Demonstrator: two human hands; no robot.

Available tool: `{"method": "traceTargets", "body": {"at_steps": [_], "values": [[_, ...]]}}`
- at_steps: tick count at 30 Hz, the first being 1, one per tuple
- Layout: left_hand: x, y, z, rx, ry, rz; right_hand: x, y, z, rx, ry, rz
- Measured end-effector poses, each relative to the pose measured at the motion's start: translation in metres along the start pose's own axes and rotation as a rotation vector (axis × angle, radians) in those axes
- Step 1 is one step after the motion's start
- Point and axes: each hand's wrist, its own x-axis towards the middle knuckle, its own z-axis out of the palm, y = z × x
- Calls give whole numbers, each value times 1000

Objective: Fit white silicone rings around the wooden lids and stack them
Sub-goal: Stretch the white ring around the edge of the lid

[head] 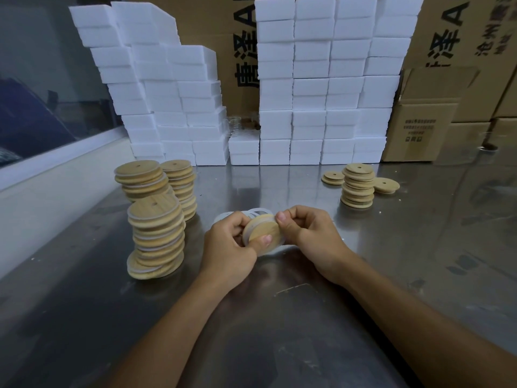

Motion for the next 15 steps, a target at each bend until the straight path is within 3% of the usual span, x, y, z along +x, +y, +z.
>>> {"method": "traceTargets", "body": {"at_steps": [9, 15], "values": [[0, 0, -2, -93, -16, -76, -1, -1, 0, 43, -47, 30], [-2, 0, 2, 50, -38, 71, -3, -1, 1, -222, -4, -124]]}}
